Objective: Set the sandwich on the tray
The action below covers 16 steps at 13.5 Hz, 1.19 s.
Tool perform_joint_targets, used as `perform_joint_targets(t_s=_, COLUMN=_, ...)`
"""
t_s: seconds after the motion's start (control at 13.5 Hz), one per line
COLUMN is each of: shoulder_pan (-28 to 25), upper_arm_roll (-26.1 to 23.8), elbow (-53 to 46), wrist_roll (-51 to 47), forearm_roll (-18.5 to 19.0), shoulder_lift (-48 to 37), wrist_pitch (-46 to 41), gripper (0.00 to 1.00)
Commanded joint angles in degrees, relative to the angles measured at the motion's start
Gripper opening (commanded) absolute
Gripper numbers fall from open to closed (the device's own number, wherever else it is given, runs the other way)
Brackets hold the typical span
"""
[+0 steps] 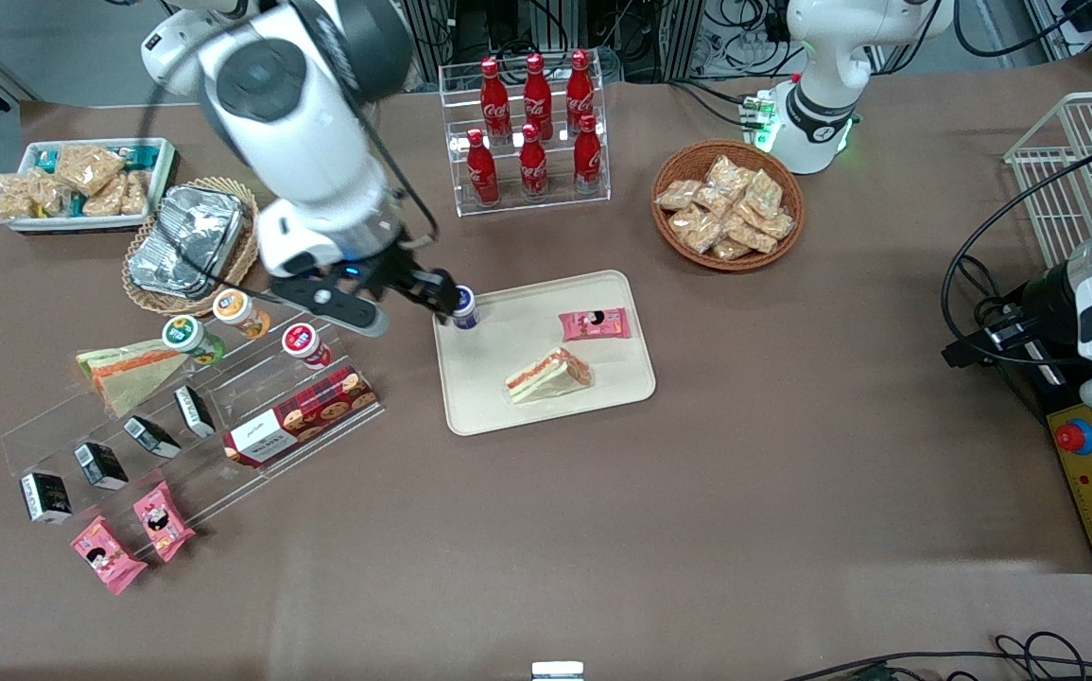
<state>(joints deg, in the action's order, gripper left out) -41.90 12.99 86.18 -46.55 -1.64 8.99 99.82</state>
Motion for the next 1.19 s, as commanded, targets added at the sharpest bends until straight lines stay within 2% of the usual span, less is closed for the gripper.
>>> perform_joint_targets(t_s=0.0, shoulder_pan=10.0, upper_arm_roll=-4.1, elbow=1.5, wrist_roll=17.7, forearm_roll=2.0, shoulder_lift=-5.4, wrist_pitch=-2.3, gripper=1.00)
perform_joint_targets(t_s=0.07, shoulder_pan=15.5, upper_arm_roll=-7.3, elbow=1.5, wrist_roll=21.7, forearm_roll=2.0, shoulder_lift=-5.6, wrist_pitch=-2.2, gripper=1.00)
perform_joint_targets(t_s=0.22, shoulder_pan=29.6, upper_arm_roll=-16.8, elbow=1.5, wrist_roll=28.6, forearm_roll=2.2, shoulder_lift=-6.6, wrist_pitch=-2.2, gripper=1.00)
perform_joint_targets(t_s=0.3, shoulder_pan=35.7, upper_arm_roll=-20.1, elbow=1.5, wrist_roll=32.4, forearm_roll=2.3, shoulder_lift=-7.2, wrist_pitch=-2.1, gripper=1.00)
perform_joint_targets(t_s=0.37, shoulder_pan=39.3, upper_arm_roll=-20.7, elbow=1.5, wrist_roll=36.0, forearm_roll=2.1, shoulder_lift=-7.4, wrist_pitch=-2.1, gripper=1.00)
perform_joint_targets(t_s=0.44, shoulder_pan=40.5, upper_arm_roll=-20.2, elbow=1.5, wrist_roll=39.5, forearm_roll=1.9, shoulder_lift=-7.4, wrist_pitch=-2.1, gripper=1.00)
perform_joint_targets(t_s=0.67, shoulder_pan=40.4, upper_arm_roll=-12.7, elbow=1.5, wrist_roll=49.9, forearm_roll=1.1, shoulder_lift=-7.1, wrist_pitch=-1.5, gripper=1.00)
perform_joint_targets(t_s=0.81, shoulder_pan=40.8, upper_arm_roll=-9.4, elbow=1.6, wrist_roll=50.9, forearm_roll=0.8, shoulder_lift=-7.0, wrist_pitch=-1.4, gripper=1.00)
perform_joint_targets(t_s=1.11, shoulder_pan=42.2, upper_arm_roll=-8.9, elbow=1.6, wrist_roll=51.7, forearm_roll=1.5, shoulder_lift=-6.6, wrist_pitch=-1.9, gripper=1.00)
